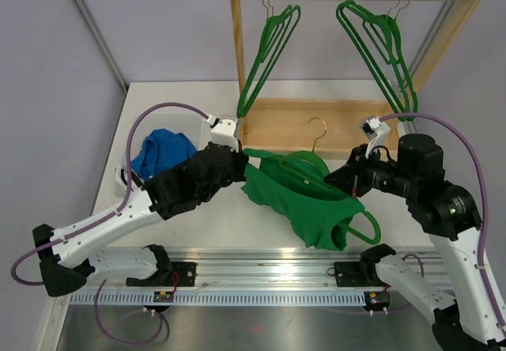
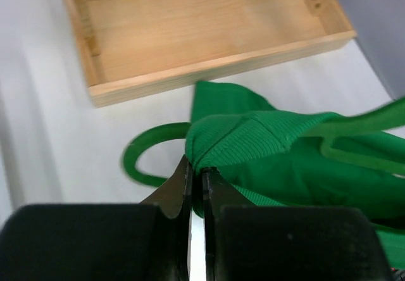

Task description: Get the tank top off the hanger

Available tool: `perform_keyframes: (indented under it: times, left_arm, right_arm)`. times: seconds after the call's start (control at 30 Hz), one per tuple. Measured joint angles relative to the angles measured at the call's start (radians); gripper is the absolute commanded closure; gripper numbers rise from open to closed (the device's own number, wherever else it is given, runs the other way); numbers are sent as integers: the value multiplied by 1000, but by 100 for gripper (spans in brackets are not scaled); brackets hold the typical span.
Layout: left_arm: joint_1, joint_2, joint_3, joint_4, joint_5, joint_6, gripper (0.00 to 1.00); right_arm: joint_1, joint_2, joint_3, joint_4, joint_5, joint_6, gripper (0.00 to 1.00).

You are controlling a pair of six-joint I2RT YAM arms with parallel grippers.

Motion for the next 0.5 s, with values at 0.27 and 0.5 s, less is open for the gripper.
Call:
perform_keyframes:
  times: [0.27,0.5]
  left_arm:
    - [262,-115,-52,-114,11,-64,100]
    - [333,-150,-88,-95,170,-69,100]
  right_arm:
    - [1,-76,-51,32,-79,-49,100]
    - [1,-206,-127,154,-174,-80,100]
